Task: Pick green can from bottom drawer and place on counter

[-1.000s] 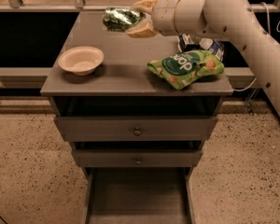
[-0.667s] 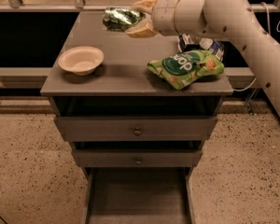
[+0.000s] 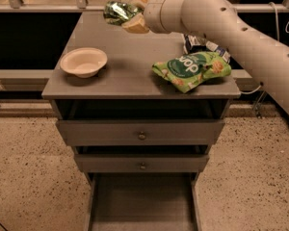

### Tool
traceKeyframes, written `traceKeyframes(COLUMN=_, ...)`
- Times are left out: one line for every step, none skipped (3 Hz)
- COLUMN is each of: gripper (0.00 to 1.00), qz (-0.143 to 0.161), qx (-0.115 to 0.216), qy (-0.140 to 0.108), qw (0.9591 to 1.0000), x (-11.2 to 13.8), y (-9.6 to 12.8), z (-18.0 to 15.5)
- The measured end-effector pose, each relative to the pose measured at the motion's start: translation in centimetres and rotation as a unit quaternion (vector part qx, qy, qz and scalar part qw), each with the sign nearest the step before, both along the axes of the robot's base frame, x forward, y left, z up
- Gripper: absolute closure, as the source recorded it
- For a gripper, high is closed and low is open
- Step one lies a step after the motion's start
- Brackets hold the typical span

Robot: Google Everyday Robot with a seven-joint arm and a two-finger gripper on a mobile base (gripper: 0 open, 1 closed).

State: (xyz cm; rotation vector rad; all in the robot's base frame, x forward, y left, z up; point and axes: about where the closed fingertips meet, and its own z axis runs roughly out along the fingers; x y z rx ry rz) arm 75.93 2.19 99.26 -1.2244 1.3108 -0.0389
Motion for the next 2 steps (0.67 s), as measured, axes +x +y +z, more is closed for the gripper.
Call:
traceKeyframes(gripper=1.0, qz=-0.047, qx=-0.007, qy=0.023, qw=0.9986, x=1.8, y=1.6, z=-1.7)
traceKeyframes(gripper=1.0, qz=-0.099, qx=0.075, qy=0.114, qw=0.9856, x=3.5, y=-2.3, z=-5.2)
